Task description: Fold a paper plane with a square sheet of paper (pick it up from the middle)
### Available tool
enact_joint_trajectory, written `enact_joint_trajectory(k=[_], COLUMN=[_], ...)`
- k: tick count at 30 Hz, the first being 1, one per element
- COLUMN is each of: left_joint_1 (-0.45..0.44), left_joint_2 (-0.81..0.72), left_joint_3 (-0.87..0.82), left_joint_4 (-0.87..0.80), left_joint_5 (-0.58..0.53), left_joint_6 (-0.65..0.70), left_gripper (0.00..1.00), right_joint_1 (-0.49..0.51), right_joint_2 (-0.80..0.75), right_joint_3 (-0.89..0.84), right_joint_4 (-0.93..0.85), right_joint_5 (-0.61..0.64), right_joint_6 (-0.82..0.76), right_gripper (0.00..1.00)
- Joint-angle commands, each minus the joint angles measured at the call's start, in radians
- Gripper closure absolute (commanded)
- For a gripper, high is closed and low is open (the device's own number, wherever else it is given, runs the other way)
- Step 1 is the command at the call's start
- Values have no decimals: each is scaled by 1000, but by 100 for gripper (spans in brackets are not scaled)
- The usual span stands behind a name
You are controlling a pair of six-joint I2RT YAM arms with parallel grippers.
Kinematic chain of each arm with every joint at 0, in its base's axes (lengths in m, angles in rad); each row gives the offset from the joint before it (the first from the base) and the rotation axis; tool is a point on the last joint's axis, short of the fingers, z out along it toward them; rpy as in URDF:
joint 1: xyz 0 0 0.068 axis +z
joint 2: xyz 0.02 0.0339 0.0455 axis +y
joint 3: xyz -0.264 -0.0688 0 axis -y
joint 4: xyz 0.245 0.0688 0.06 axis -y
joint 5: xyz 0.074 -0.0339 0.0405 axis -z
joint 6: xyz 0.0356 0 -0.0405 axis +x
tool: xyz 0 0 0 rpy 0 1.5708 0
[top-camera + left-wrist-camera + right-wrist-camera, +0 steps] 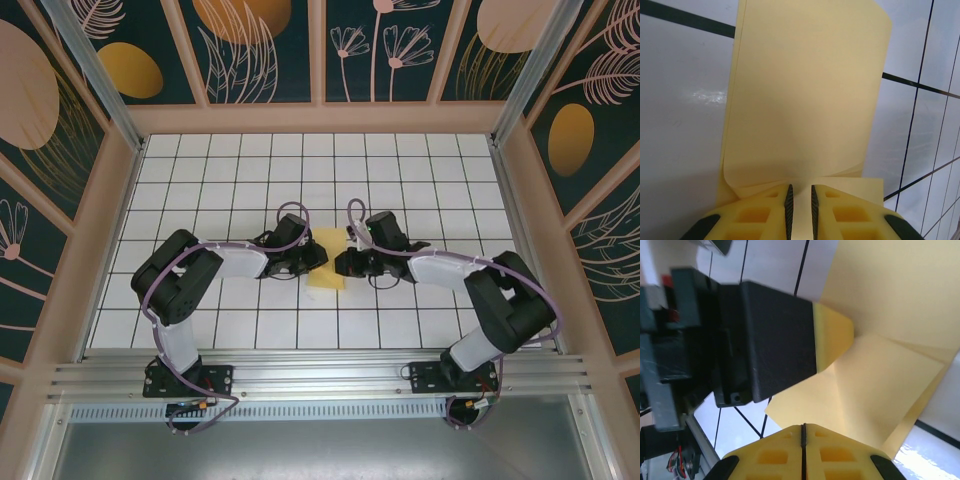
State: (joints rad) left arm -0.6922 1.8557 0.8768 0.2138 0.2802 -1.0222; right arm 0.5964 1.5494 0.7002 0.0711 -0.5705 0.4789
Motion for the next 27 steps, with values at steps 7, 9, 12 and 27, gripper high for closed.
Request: enact_joint_trajectory(k=[7, 9, 12, 27], left_joint_1=[1, 1, 0, 0], left_joint_2=[33, 33, 32, 31], left_joint_3=[-15, -17, -16, -21], left_joint_4=[-15, -15, -18, -20], left_joint_5=[1, 2, 1, 0], left_joint_6=[25, 27, 27, 30], left_gripper=[79, 79, 79, 79], right_joint_1=[12, 11, 10, 9], right_joint_2=[114, 125, 125, 138], right_joint_3=[64, 68, 50, 7], right_joint_4=[-40, -59, -61, -74], right_joint_5=[-58, -53, -55, -37], right_joint_6=[22, 22, 23, 13], right_gripper=[90, 90, 90, 88])
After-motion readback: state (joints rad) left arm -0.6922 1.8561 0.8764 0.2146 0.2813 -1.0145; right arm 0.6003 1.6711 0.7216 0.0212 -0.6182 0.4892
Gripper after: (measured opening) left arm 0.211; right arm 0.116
